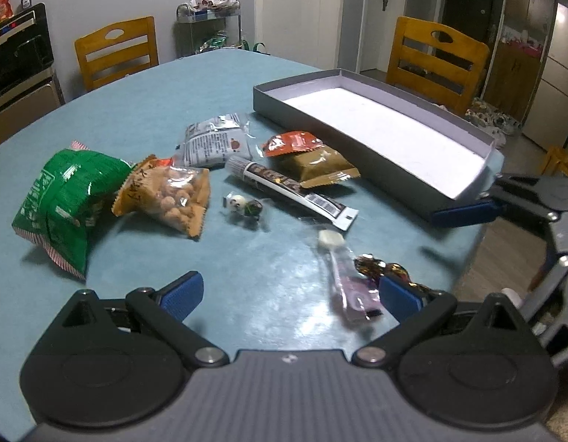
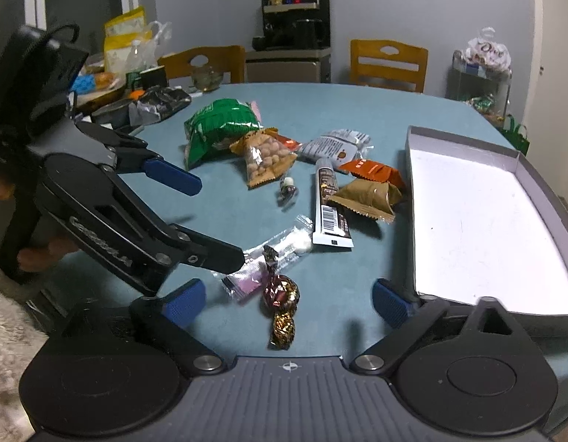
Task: Organize snacks
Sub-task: 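Grasp the wrapped chocolate candy with the right gripper while the left gripper grasps the pink lollipop packet, then carry the chocolate candy and lollipop packet over the grey box with both grippers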
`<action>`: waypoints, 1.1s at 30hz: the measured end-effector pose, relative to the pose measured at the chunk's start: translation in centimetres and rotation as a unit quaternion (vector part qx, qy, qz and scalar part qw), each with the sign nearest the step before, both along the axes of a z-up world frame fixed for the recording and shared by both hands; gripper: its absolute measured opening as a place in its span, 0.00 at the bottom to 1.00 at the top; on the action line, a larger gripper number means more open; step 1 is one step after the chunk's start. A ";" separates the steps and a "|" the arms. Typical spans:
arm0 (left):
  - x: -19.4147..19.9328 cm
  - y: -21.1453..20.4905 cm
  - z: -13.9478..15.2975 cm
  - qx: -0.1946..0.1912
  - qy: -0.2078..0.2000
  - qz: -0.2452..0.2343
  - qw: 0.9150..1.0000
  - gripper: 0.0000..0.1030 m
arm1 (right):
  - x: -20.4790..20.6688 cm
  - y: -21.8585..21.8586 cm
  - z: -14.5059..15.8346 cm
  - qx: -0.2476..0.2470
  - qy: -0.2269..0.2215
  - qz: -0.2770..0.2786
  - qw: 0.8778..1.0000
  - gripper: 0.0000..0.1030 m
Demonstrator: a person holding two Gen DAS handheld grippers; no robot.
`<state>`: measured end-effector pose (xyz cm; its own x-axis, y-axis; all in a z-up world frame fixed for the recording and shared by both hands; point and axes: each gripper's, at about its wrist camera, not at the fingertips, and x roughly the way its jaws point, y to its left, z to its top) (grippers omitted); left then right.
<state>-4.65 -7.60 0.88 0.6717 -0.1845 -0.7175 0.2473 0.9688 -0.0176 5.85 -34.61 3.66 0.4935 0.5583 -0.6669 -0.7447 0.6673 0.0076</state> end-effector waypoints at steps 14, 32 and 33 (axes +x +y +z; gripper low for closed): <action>-0.5 0.2 0.1 -0.007 0.009 0.014 1.000 1.00 | 0.5 0.1 -1.5 -0.017 -0.020 0.022 0.999 0.43; 0.9 -1.1 -0.3 -0.019 0.016 -0.013 1.000 1.00 | 0.3 -0.8 -0.9 0.006 -0.036 0.021 0.999 0.24; 0.9 -1.2 -0.3 -0.020 0.013 -0.013 1.000 0.99 | 0.4 -1.2 -0.6 0.014 -0.037 0.016 0.999 0.24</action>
